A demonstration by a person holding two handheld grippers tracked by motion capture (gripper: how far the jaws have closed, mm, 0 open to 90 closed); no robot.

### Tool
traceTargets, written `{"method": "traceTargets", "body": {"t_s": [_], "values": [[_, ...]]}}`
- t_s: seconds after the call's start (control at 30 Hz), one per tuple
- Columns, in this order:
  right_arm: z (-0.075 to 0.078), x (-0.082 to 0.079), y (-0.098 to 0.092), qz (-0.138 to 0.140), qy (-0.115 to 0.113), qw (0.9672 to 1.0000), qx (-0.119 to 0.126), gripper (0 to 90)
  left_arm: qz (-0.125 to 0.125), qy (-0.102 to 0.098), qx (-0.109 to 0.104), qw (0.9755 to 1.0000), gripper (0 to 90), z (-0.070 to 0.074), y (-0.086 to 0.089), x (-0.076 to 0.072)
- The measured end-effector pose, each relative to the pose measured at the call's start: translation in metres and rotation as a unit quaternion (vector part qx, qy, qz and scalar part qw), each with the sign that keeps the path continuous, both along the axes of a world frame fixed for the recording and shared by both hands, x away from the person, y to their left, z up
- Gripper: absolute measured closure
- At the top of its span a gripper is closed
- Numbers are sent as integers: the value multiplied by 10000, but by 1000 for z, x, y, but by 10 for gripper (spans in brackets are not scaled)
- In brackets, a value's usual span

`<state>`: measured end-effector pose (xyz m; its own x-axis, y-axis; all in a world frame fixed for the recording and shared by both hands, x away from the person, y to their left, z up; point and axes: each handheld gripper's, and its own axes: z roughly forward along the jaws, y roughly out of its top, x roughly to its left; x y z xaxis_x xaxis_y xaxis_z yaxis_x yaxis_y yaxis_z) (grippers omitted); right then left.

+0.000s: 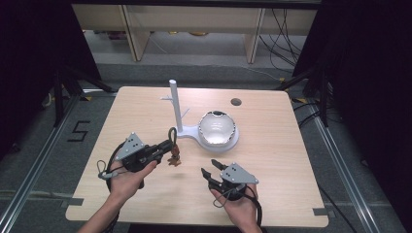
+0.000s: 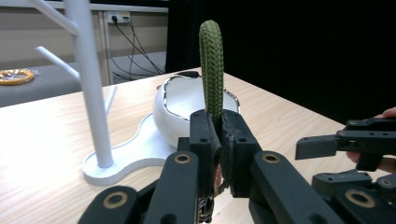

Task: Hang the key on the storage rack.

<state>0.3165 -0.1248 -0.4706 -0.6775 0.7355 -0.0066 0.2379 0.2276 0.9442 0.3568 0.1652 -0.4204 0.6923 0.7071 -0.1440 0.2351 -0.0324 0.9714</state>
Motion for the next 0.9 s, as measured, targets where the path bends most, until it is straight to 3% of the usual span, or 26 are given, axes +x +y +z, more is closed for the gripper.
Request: {"method": "traceTargets", "body": {"t_s": [0.07,0.1,0.17,0.23,0.3,0.47,0.9], "values": [[0,0,-1,-11,-29,10000,-9,532,45,10,35,10000,832,0,2,-1],[0,1,-2,-20,-152,9999,-29,525,76,7,22,10000,832,0,3,-1],[-1,1,-2,-46,-117,9999,46,522,130,1,37,9999,832,1,6,-1],[-2,-3,-2,-133,127,9998,85,513,214,-30,110,9997,832,1,11,-1],[-3,0,-3,-47,-4,10000,47,509,269,-47,110,9996,832,2,14,0],[-4,-1,-4,-101,51,9999,46,506,384,-69,133,9992,832,3,22,2],[-6,0,-5,-185,-59,9997,126,485,552,-105,188,9982,832,9,30,9]]}}
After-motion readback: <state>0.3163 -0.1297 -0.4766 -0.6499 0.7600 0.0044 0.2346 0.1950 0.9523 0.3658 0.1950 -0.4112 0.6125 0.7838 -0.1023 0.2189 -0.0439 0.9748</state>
